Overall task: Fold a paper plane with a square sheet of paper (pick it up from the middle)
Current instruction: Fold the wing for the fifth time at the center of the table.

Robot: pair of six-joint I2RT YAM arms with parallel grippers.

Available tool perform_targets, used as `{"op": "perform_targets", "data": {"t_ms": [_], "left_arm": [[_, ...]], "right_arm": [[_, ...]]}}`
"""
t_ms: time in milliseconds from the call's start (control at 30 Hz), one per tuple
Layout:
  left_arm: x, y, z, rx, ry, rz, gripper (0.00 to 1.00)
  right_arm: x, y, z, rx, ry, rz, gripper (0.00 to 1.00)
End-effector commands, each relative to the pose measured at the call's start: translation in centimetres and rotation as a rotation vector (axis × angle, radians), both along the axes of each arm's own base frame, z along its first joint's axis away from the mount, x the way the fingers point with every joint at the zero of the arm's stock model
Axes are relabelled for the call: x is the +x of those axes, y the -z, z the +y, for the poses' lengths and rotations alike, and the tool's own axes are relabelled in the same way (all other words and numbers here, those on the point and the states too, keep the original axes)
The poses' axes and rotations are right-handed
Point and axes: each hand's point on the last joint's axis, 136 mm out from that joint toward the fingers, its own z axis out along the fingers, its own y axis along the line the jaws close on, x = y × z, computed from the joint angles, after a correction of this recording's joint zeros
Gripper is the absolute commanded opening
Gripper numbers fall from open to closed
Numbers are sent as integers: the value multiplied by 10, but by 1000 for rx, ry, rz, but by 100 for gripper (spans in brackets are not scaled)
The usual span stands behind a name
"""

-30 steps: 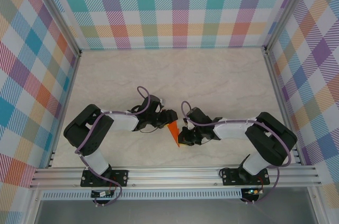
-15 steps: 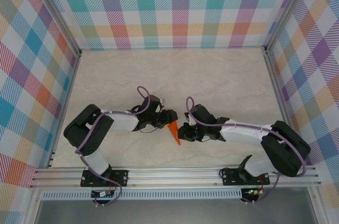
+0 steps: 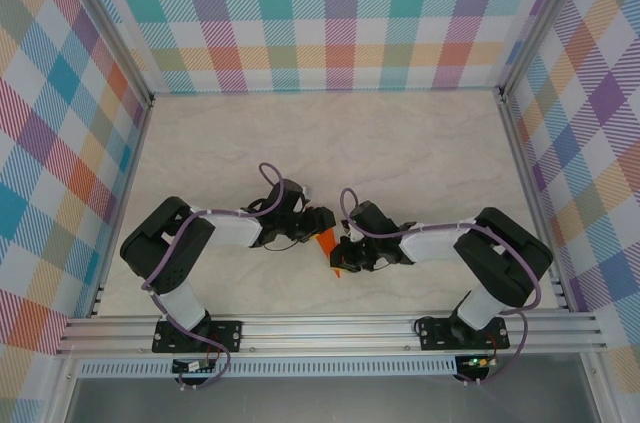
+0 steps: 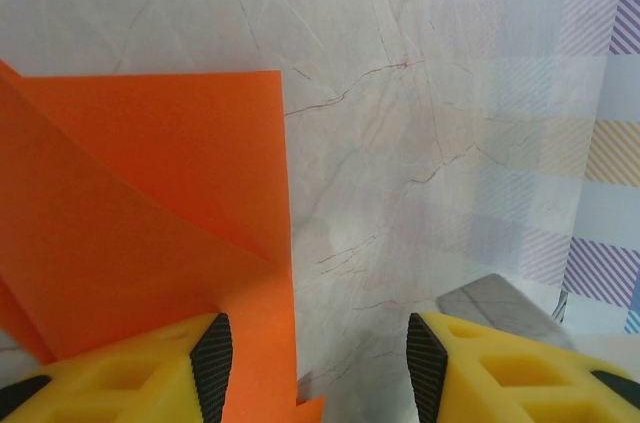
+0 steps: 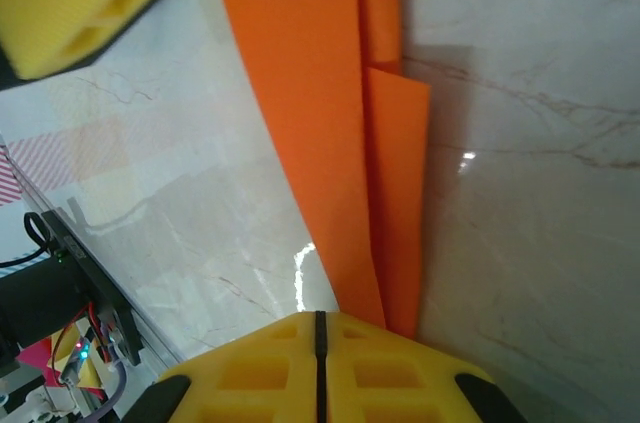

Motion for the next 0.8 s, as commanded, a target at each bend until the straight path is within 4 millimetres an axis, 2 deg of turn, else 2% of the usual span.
{"op": "perform_targets", "data": {"t_ms": [0,167,467,633,700,767], "left_arm": [[-16,31,17,115,-5,85,52],[-16,34,18,121,-8,89,52],[-15,35,19,128,-17,94,52],[-14,35,18,125,-16,95,52],[-15,35,18,124,-16,95,52],[-15,34,18,122,-15,95,52]], "right_arm": [[-23,21,-11,0,-19,100,8],[-38,30,-22,-14,-30,142,8],[-45,18,-35,-43,-42,117,9],[-55,31,-47,-97,-43,151,9],[-53,31,-50,-120,-33,138,8],[-46,23,-47,-104,-25,105,8]]}}
